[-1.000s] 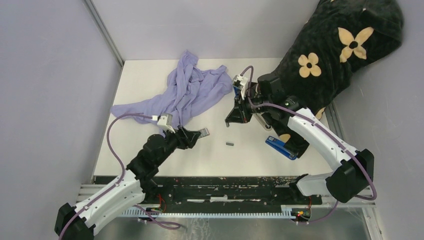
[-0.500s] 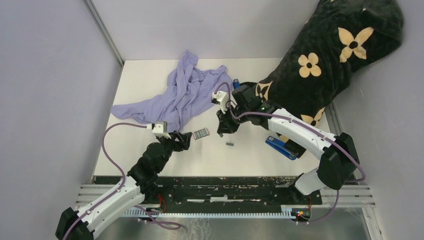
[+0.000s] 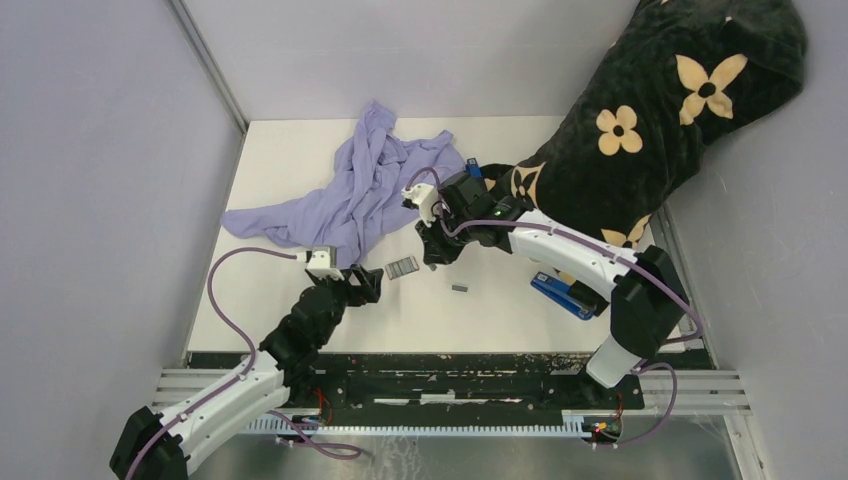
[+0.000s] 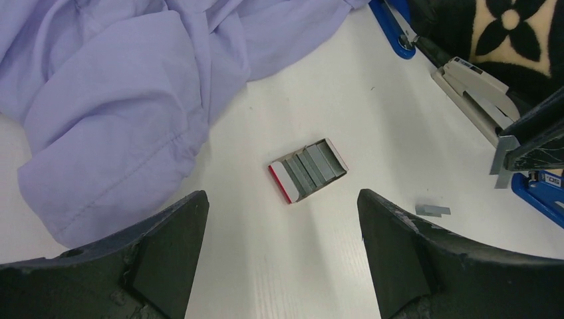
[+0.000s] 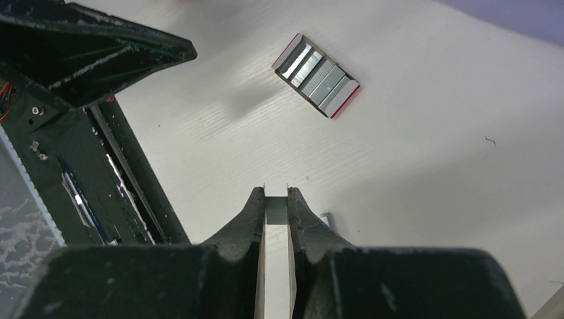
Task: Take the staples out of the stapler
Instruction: Place the staple in the staple box.
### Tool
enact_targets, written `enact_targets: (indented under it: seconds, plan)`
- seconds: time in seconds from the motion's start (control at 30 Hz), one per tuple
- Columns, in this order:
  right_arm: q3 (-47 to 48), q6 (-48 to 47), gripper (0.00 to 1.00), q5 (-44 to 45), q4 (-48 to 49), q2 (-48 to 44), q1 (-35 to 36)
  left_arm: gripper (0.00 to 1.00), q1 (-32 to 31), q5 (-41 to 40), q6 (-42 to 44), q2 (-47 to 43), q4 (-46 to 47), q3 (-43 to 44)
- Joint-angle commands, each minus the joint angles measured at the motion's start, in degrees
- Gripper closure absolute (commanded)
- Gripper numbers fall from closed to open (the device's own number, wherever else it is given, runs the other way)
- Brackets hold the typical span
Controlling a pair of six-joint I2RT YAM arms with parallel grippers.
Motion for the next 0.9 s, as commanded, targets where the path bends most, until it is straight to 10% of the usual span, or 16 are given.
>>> enact_targets:
  seconds: [0.0,0.87]
  plan:
    - [5.31,3.1,0.86,3.76,2.13,3.98,2.31,0.1,0.31,-2.04,2.62,0.44,2.39,1.32]
    - [24.11,19.46,0.86,14.06,-1.89,27.56,6.37,0.11,0.35,-2.57,3.14,0.23,2.06,0.92]
